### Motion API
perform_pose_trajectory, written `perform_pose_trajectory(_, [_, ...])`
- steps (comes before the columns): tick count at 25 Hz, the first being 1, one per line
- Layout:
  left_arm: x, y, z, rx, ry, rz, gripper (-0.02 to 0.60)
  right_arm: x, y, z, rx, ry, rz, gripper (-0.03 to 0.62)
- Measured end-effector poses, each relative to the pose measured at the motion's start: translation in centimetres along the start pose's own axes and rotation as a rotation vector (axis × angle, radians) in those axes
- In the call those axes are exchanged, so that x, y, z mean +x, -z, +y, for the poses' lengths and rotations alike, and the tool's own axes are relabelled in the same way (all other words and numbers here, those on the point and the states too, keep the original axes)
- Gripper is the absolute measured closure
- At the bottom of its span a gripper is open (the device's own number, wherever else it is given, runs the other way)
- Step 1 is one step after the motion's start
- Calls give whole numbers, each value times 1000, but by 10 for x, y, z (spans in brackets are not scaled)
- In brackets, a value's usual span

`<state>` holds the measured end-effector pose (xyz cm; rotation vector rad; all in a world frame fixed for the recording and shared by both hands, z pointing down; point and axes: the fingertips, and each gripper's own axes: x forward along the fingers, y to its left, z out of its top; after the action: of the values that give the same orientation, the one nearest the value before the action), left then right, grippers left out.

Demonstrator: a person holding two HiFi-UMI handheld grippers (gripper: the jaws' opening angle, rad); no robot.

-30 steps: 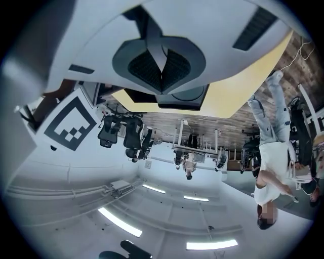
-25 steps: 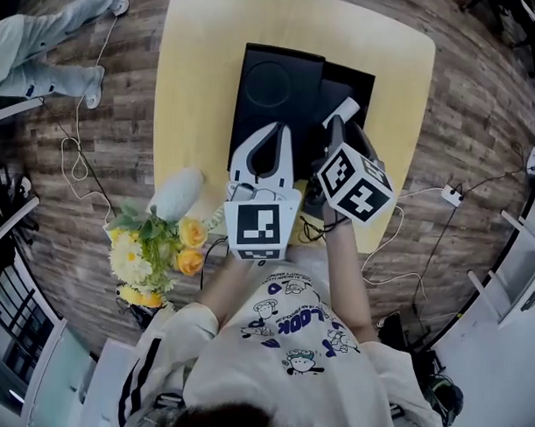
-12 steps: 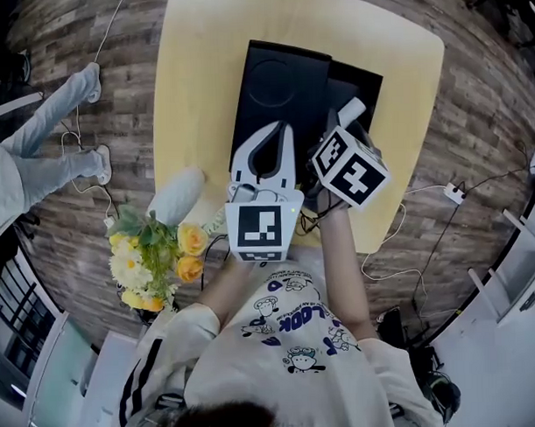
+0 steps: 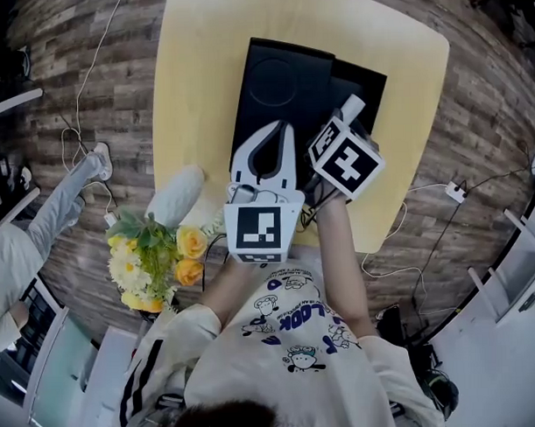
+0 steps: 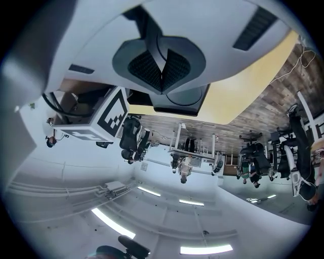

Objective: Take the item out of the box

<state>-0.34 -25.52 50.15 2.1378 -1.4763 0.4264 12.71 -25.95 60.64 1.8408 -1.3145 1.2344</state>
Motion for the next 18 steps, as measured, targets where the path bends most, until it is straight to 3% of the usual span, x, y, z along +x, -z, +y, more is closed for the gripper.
perform_pose_trajectory(10, [-1,2,1,-5,-7,-1,568,-1,-3,5,-49,-55,-6,451])
perform_pose_trajectory(18, [-8,1,-9,7,3,-16,568,-24,-15,6,-92,-112,-106,453])
